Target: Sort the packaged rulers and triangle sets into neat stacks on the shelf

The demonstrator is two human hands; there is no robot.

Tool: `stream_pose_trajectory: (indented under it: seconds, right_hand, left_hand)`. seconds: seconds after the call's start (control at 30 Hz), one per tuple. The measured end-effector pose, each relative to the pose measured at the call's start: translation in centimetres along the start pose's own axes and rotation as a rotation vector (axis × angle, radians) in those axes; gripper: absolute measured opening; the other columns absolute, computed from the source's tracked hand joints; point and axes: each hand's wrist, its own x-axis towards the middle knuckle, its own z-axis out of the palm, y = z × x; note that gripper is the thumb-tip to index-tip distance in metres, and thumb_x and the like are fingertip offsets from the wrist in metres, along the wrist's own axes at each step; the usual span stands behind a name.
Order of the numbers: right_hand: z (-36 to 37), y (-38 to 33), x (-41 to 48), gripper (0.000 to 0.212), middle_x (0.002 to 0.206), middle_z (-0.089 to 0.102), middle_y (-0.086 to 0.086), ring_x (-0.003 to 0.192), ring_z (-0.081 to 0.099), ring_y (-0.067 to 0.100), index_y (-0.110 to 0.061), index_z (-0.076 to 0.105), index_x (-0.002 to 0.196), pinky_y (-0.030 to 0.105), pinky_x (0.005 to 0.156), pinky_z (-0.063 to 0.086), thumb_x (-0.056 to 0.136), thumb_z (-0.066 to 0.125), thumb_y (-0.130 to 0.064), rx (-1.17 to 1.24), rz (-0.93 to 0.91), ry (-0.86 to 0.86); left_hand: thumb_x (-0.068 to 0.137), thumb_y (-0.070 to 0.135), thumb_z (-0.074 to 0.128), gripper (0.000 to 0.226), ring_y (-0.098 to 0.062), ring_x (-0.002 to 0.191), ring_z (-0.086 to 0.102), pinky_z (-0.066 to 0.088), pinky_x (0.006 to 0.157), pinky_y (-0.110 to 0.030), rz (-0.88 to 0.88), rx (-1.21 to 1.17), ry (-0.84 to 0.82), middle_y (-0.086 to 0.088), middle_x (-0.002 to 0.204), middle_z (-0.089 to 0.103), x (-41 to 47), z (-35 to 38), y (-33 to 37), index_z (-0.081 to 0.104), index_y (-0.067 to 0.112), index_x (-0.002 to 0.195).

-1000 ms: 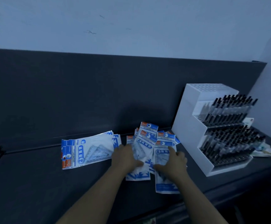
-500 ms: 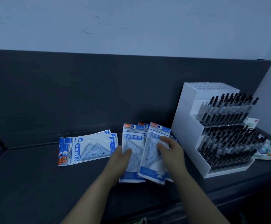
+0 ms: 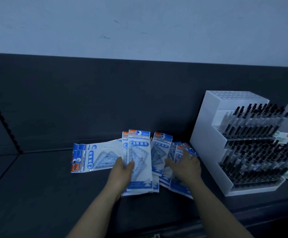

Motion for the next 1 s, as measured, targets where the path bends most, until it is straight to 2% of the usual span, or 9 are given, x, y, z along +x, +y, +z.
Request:
stream_pose_trajectory:
  seconds: [0.13,0.23,0.33,0.43,0.53,0.73,0.83,0.93,1.0]
  right_hand:
    - [-1.2,1.2,2.6,0.093,0.155,0.022,0.015,0.141,0.025,0.033,-0.030,0.017,0.152,0.043,0.114,0.028,0.078,0.057,-0.069,0.091,0.002,-0.142]
    - [-1.1,1.9,3.5,0.080,0.160,0.009,0.009,0.146,0.013,0.029,-0.041,0.018,0.149,0.043,0.118,0.018,0.082,0.052,-0.068,-0.044,-0.098,-0.258]
    - [-0.5,2.2,3.5,0.069,0.159,0.016,0.006,0.147,0.012,0.027,-0.040,0.022,0.149,0.042,0.118,0.014,0.088,0.042,-0.067,-0.146,-0.185,-0.209]
    - [0.5,2.4,2.6,0.053,0.152,0.031,0.008,0.141,0.025,0.026,-0.031,0.034,0.145,0.036,0.114,0.023,0.096,0.038,-0.051,-0.116,-0.256,-0.133]
    - [0.9,2.6,1.9,0.046,0.144,0.039,0.010,0.130,0.035,0.029,-0.029,0.035,0.143,0.036,0.105,0.031,0.099,0.034,-0.044,-0.224,-0.301,-0.026]
    - [0.9,2.7,1.8,0.067,0.160,0.013,-0.001,0.146,0.014,0.026,-0.035,0.025,0.148,0.043,0.117,0.013,0.089,0.021,-0.066,-0.250,-0.189,-0.104]
    - [2.6,2.0,-0.9,0.062,0.153,0.033,0.009,0.140,0.030,0.029,-0.019,0.038,0.145,0.041,0.116,0.023,0.095,0.023,-0.053,-0.165,-0.174,0.015]
    - [3.7,1.2,-4.1,0.064,0.116,0.064,0.021,0.106,0.060,0.041,0.002,0.063,0.117,0.049,0.093,0.050,0.088,0.025,-0.042,-0.134,-0.196,0.198]
    - [3.9,0.3,-6.3,0.056,0.117,0.062,0.016,0.109,0.057,0.036,-0.002,0.061,0.120,0.044,0.095,0.047,0.091,0.030,-0.038,-0.115,-0.100,0.232]
  left_hand:
    - [0.100,0.033,0.045,0.027,-0.022,0.086,0.057,0.047,0.073,-0.034,-0.025,0.093,-0.098,-0.012,0.101,0.058,0.7,2.3,1.6,0.050,0.007,0.106]
    - [0.100,0.027,0.046,0.024,-0.023,0.090,0.059,0.047,0.071,-0.031,0.007,0.184,-0.118,-0.011,0.103,0.057,1.2,4.0,2.5,0.051,0.005,0.109]
    - [0.099,0.022,0.047,0.013,-0.008,0.074,0.051,0.038,0.054,-0.017,0.084,0.258,-0.134,-0.004,0.097,0.054,1.2,5.1,3.0,0.050,0.010,0.104]
    - [0.098,0.018,0.048,0.011,-0.007,0.073,0.050,0.038,0.057,-0.019,0.164,0.306,-0.142,-0.001,0.095,0.054,1.1,5.3,2.9,0.054,0.012,0.105]
    - [0.098,0.017,0.050,0.008,-0.001,0.069,0.048,0.034,0.048,-0.008,0.176,0.316,-0.166,0.001,0.091,0.055,1.1,4.9,2.7,0.055,0.012,0.102]
    - [0.096,0.023,0.054,0.026,-0.013,0.087,0.053,0.039,0.069,-0.021,0.129,0.346,-0.247,-0.004,0.106,0.059,1.2,3.3,2.3,0.056,0.009,0.118]
    - [0.095,0.022,0.056,0.023,-0.010,0.079,0.056,0.041,0.058,-0.018,0.107,0.307,-0.301,-0.005,0.105,0.063,1.1,2.2,1.9,0.058,0.010,0.115]
    - [0.091,0.020,0.062,0.022,-0.014,0.082,0.062,0.049,0.063,-0.021,0.074,0.273,-0.358,-0.004,0.100,0.065,0.8,1.0,1.6,0.060,0.010,0.110]
    - [0.087,0.018,0.066,0.027,-0.017,0.088,0.065,0.052,0.067,-0.025,0.057,0.254,-0.396,-0.005,0.104,0.067,0.5,0.0,1.3,0.061,0.011,0.112]
